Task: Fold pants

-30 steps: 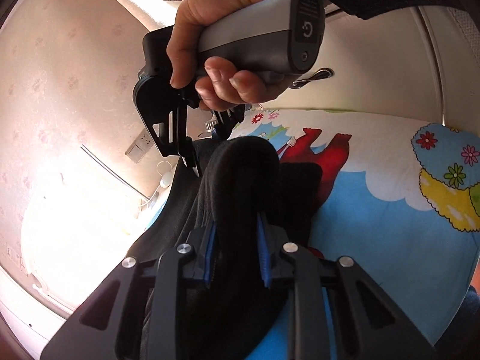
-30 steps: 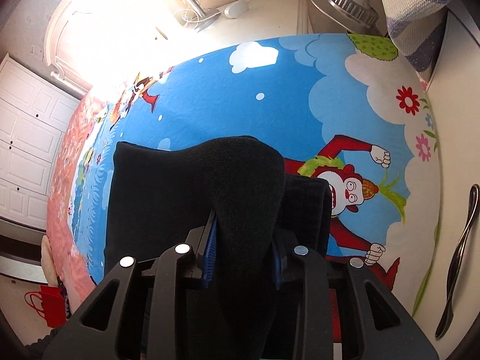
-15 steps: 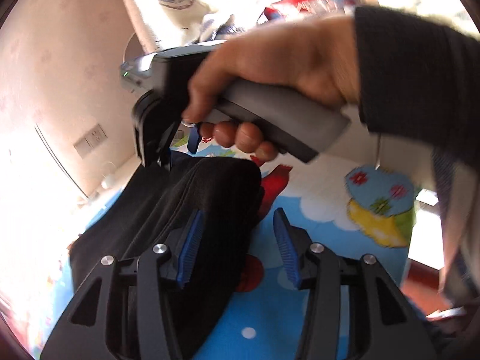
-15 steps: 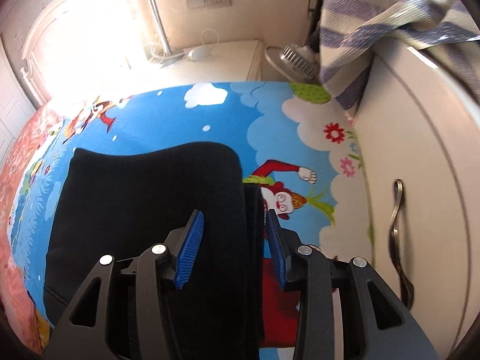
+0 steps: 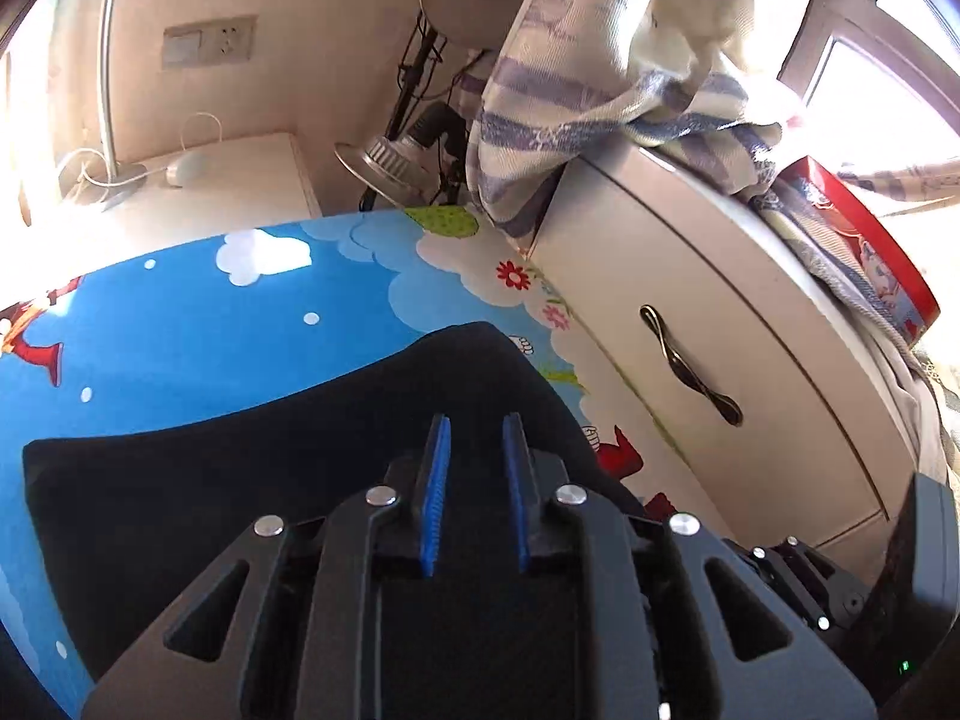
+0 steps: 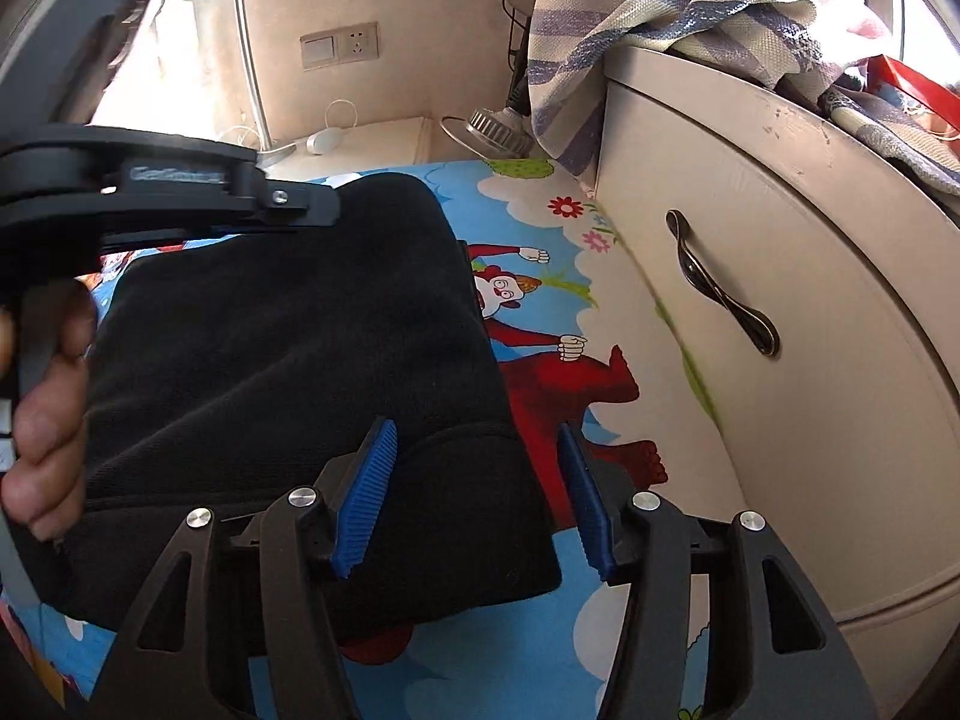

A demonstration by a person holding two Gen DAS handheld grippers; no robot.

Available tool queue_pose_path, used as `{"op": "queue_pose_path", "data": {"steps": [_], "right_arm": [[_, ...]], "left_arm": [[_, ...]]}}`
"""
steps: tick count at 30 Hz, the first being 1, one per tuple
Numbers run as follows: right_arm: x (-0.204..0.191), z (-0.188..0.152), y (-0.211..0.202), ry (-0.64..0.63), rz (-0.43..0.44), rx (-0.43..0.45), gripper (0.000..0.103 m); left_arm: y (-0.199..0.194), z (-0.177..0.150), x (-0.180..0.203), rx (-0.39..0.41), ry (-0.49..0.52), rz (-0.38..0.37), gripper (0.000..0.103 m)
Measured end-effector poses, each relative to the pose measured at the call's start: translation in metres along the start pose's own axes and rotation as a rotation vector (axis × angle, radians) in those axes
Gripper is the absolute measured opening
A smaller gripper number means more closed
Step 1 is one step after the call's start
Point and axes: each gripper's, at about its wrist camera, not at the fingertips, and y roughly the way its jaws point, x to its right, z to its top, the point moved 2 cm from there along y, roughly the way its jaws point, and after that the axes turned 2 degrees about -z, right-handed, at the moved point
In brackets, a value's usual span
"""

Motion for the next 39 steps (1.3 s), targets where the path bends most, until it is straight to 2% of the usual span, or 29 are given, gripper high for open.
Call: {"op": "queue_pose_path", "data": {"steps": [2, 3, 5, 12, 20, 23, 25, 28, 30, 33, 34, 36, 37, 39], "right_arm": [[0.001, -0.001, 0.001, 0.001, 0.002, -0.003, 0.051], [0.001, -0.002, 0.001, 0.002, -0.001, -0.002, 0.051], [0.002, -0.004, 0.003, 0.008, 0.001, 0.001, 0.051], [0.003, -0.007, 0.003, 0.021, 0.02, 0.005, 0.051], [0.005, -0.01, 0.005, 0.024, 0.034, 0.022, 0.051], [0.005, -0.01, 0.005, 0.02, 0.033, 0.023, 0.054], [0.008, -0.01, 0.005, 0.022, 0.031, 0.018, 0.062], [0.014, -0.011, 0.006, 0.044, 0.058, 0.003, 0.064], [0.014, -0.011, 0.005, 0.04, 0.054, 0.003, 0.065], [0.013, -0.01, 0.003, 0.022, 0.018, 0.017, 0.074], [0.013, -0.01, 0.003, 0.02, 0.008, 0.023, 0.077], [0.015, -0.007, 0.003, 0.022, -0.002, 0.026, 0.082], [0.016, -0.005, 0.003, 0.028, 0.001, 0.023, 0.084], [0.018, 0.0, -0.004, 0.045, 0.005, 0.011, 0.084]], "left_arm": [[0.037, 0.008, -0.008, -0.076, -0.009, 0.036, 0.007], [0.048, 0.007, -0.012, -0.094, -0.026, 0.041, 0.004], [0.057, 0.008, -0.015, -0.109, -0.036, 0.038, 0.003], [0.066, 0.013, -0.019, -0.167, -0.049, 0.044, 0.003], [0.067, 0.012, -0.017, -0.175, -0.05, 0.055, 0.003], [0.063, 0.012, -0.024, -0.167, -0.095, 0.006, 0.003], [0.047, 0.008, -0.032, -0.15, -0.169, -0.04, 0.003], [-0.004, -0.013, -0.03, -0.072, -0.206, -0.066, 0.009], [-0.044, -0.041, -0.024, -0.008, -0.17, -0.023, 0.011], [-0.094, -0.101, -0.02, 0.065, -0.159, 0.066, 0.013], [-0.105, -0.121, -0.02, 0.073, -0.152, 0.099, 0.016], [-0.115, -0.157, -0.026, 0.057, -0.148, 0.185, 0.036], [-0.116, -0.172, -0.032, 0.034, -0.157, 0.209, 0.04], [-0.129, -0.189, -0.038, 0.064, -0.177, 0.22, 0.041]]}}
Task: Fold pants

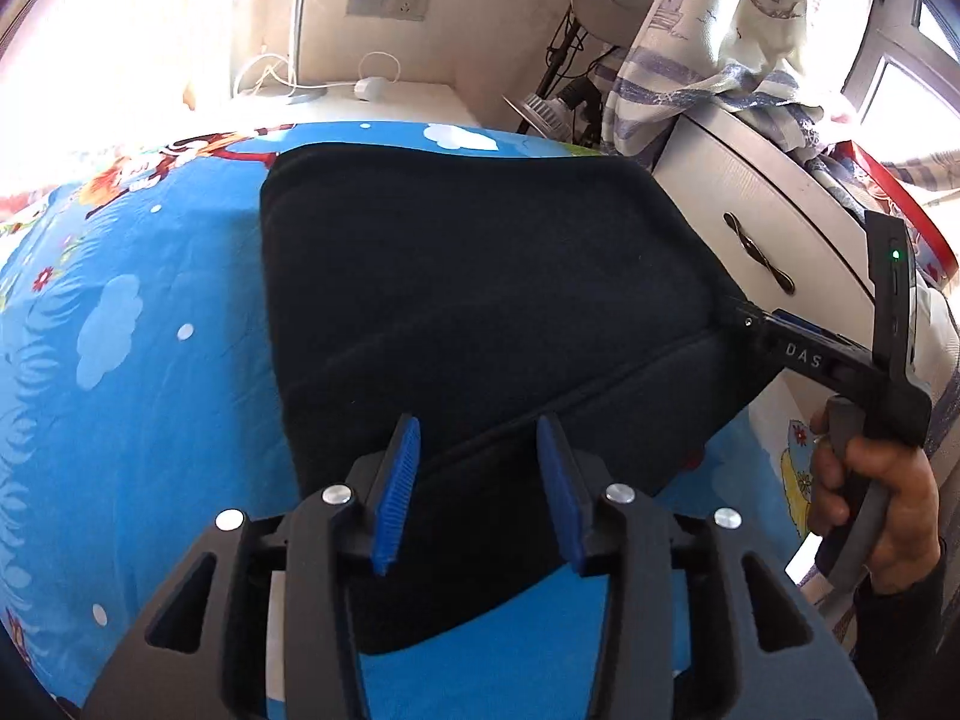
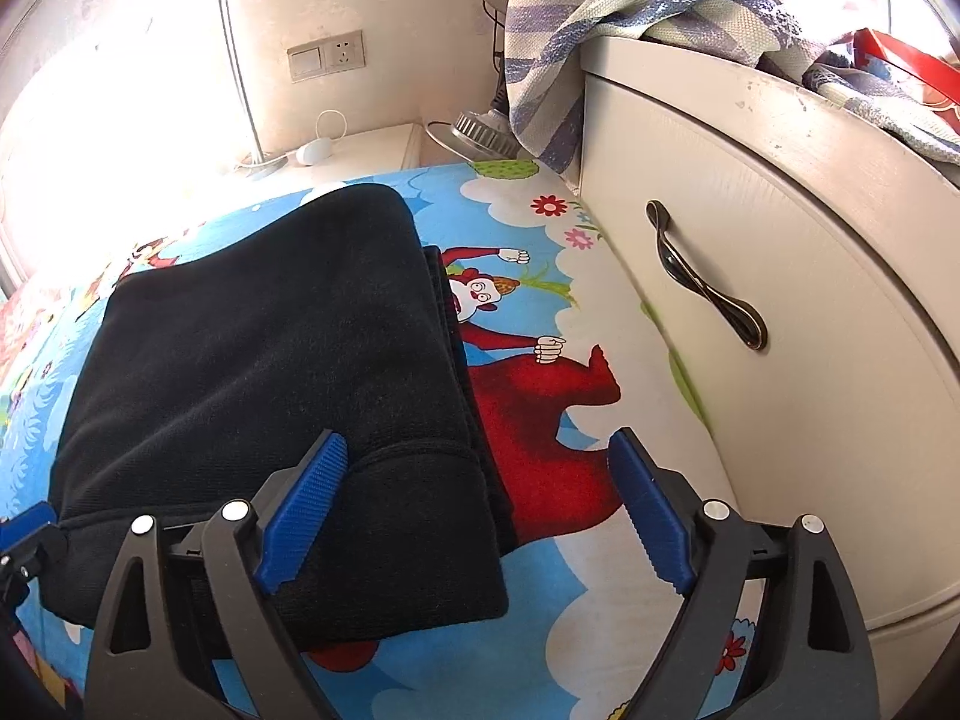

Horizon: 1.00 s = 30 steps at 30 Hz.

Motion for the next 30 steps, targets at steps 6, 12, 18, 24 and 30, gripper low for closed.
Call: {"op": "queue_pose_path", "data": {"steps": [6, 12, 18, 24, 30], "right_arm": [[-0.012, -0.005, -0.064, -0.022, -0.128, 0.065, 0.089], [-0.022, -0.036, -0.114, 0.007, -0.123, 0.067, 0.089], [-0.029, -0.052, -0.131, -0.003, -0.106, 0.052, 0.089], [-0.026, -0.05, -0.132, 0.009, -0.092, 0.057, 0.089], [-0.024, -0.05, -0.132, 0.016, -0.089, 0.059, 0.089]], "left_arm": [[-0.05, -0.005, 0.006, 0.1, 0.015, 0.044, 0.069], [-0.068, -0.006, 0.042, 0.075, 0.112, 0.095, 0.095], [-0.08, -0.008, 0.061, 0.058, 0.125, 0.055, 0.101], [-0.087, -0.002, 0.062, 0.081, 0.085, 0.109, 0.101], [-0.087, 0.002, 0.062, 0.08, 0.086, 0.131, 0.101]]}}
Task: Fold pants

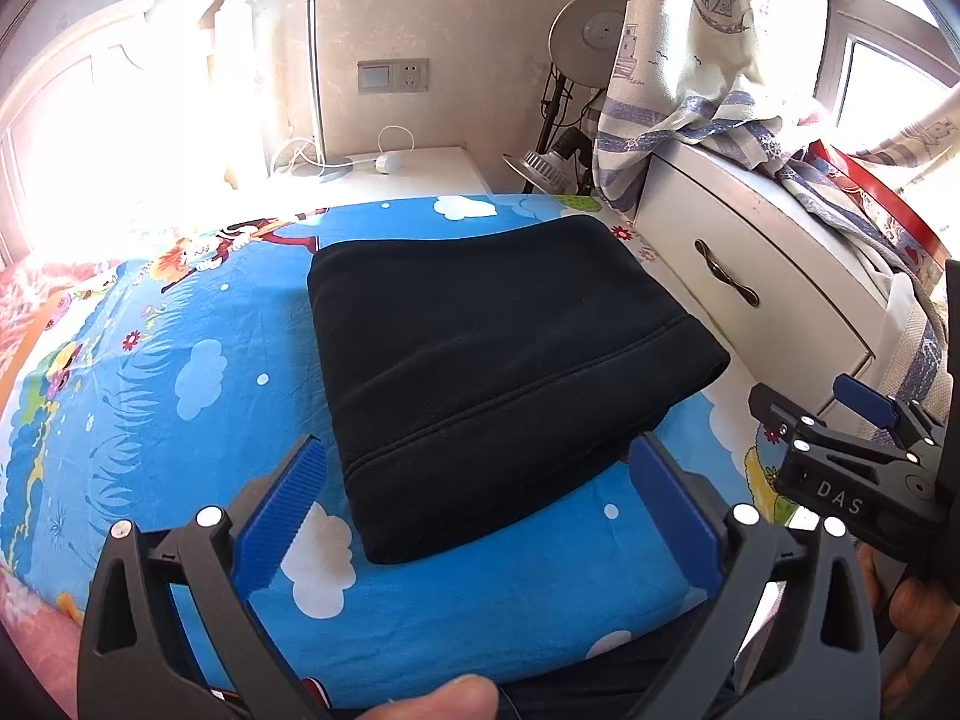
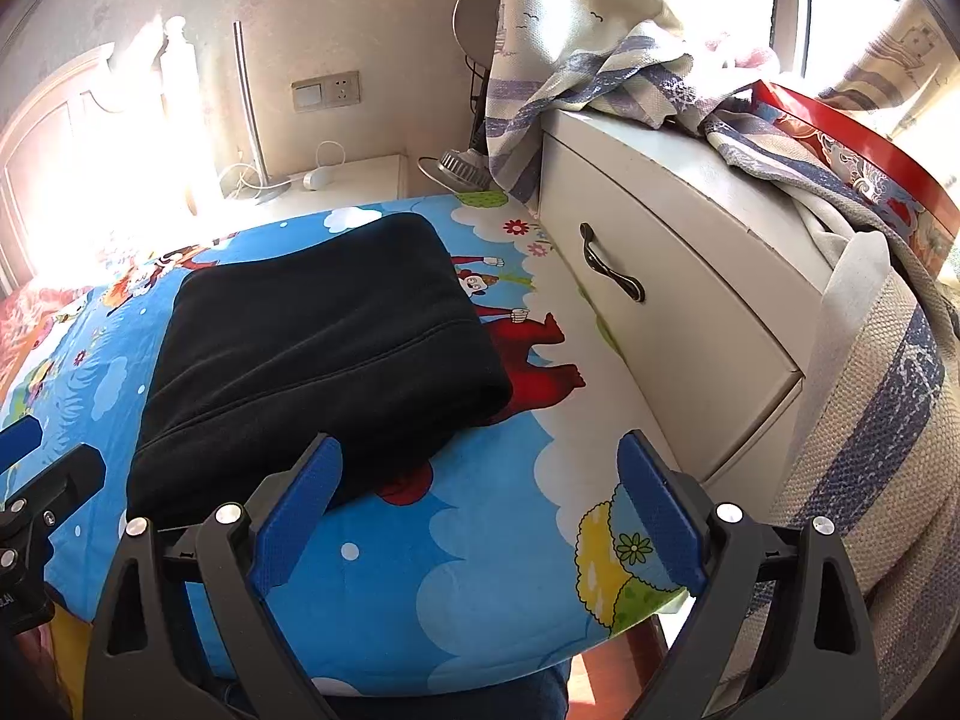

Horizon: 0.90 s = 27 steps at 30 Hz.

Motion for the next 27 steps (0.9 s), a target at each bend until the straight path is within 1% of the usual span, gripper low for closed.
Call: {"op": "queue_pose_path", "data": {"steps": [5, 15, 21, 27], "right_arm": [[0.0011, 0.0001, -0.0002, 0.003, -0.002, 0.002, 0.089], [0.0011, 0.0016, -0.0028, -0.002, -0.004, 0.01, 0.089], [0.0003, 0.0027, -0.0049, -0.003, -0.003, 0.014, 0.089], [0.0003, 0.0026, -0.0048, -0.003, -0.003, 0.014, 0.089]], "left_arm": [[0.0002, 0.0008, 0.0002, -0.001, 0.004, -0.005, 0.101], [-0.0043, 0.0005, 0.0038, 0.02, 0.026, -0.005, 0.101], [-0.0032, 0.0001, -0.0004, 0.01, 0.0, -0.031, 0.101], [-0.0026, -0.0003, -0.0013, 0.006, -0.006, -0.033, 0.101]]}}
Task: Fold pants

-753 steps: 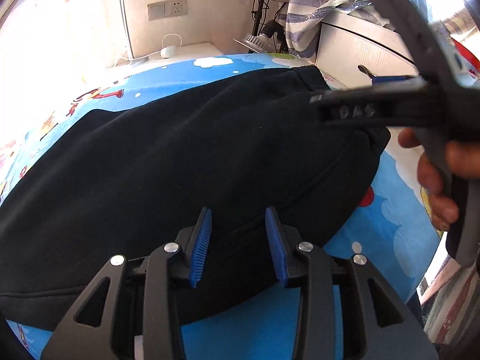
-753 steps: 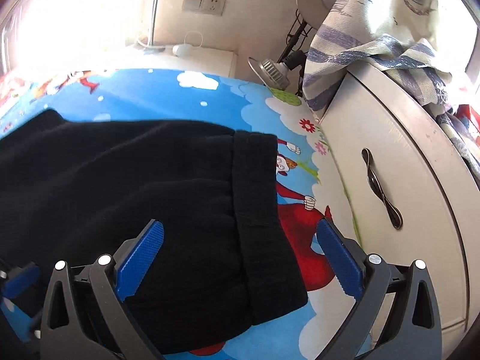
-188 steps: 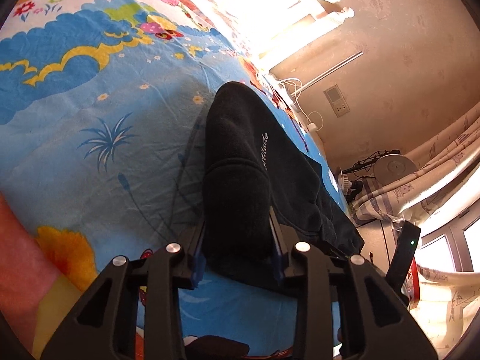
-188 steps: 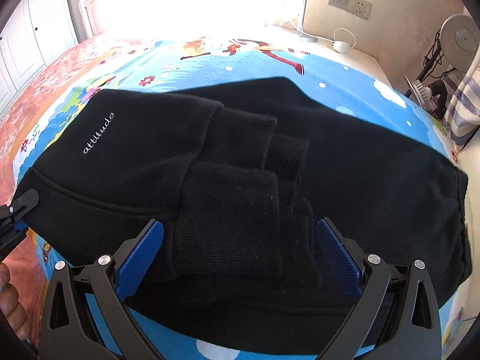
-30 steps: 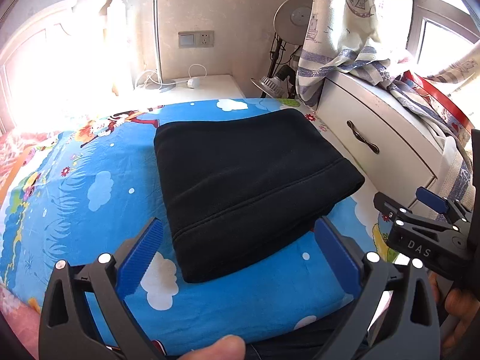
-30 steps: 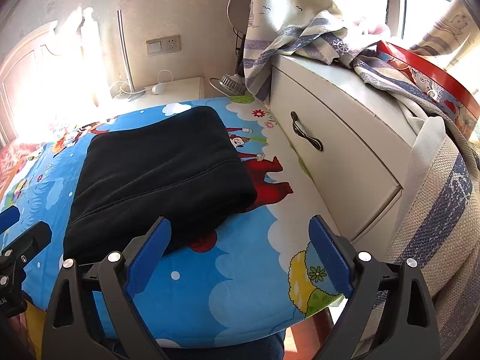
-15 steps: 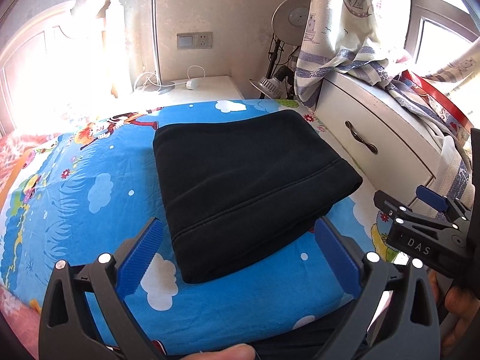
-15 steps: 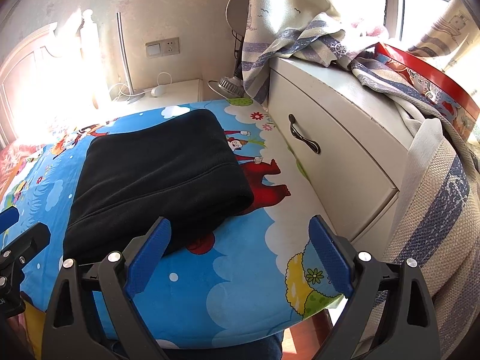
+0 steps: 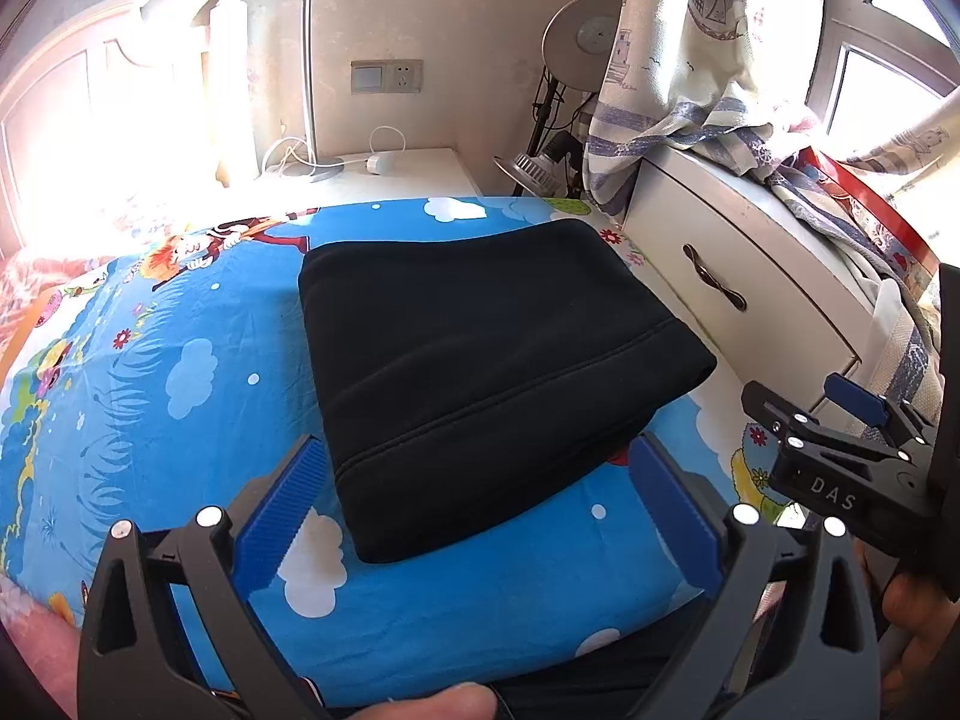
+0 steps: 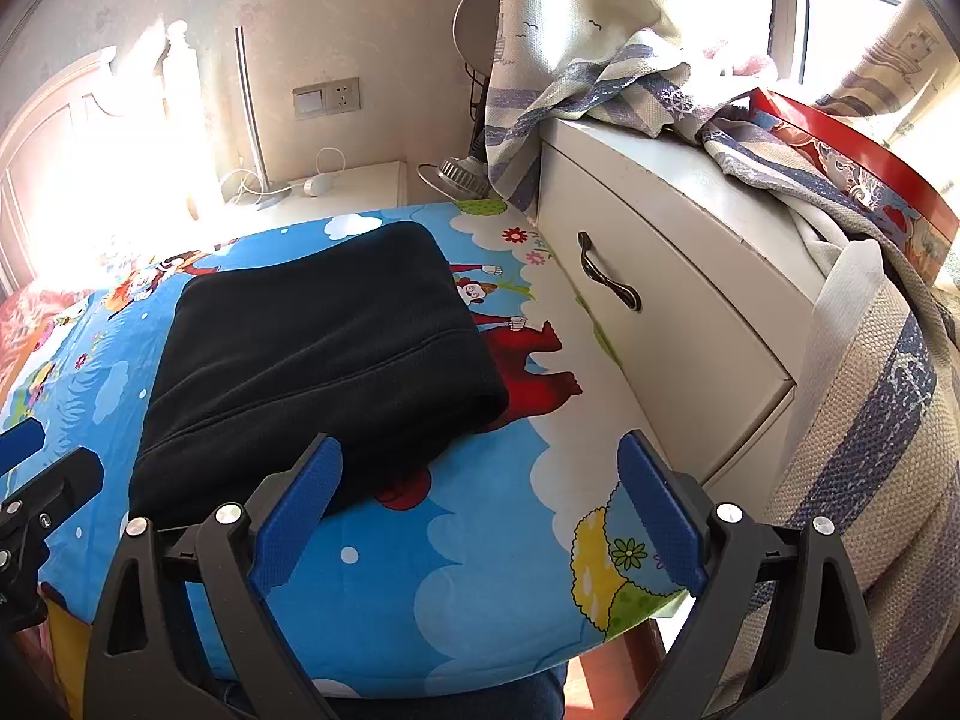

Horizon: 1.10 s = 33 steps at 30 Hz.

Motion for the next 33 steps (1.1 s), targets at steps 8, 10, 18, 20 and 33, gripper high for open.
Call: {"op": "queue_pose_path", "data": {"steps": [8, 10, 18, 20, 33], "right_arm": [[-0.001, -0.001, 0.0, 0.0, 0.001, 0.0, 0.089], [-0.001, -0.001, 0.0, -0.001, 0.001, 0.0, 0.089], [-0.006, -0.001, -0.003, 0.008, 0.07, -0.001, 0.089], [-0.008, -0.001, -0.005, 0.009, 0.099, 0.0, 0.089], [-0.012, -0.001, -0.005, -0.006, 0.1, -0.001, 0.089]], "left_arm": [[0.001, -0.001, 0.0, -0.003, -0.002, 0.003, 0.101], [0.002, -0.001, 0.0, -0.004, -0.003, 0.004, 0.101], [0.003, -0.001, -0.002, 0.001, -0.013, 0.025, 0.101], [0.003, -0.002, -0.003, 0.002, -0.014, 0.041, 0.101], [0.003, -0.002, -0.005, -0.003, -0.02, 0.046, 0.101]]}}
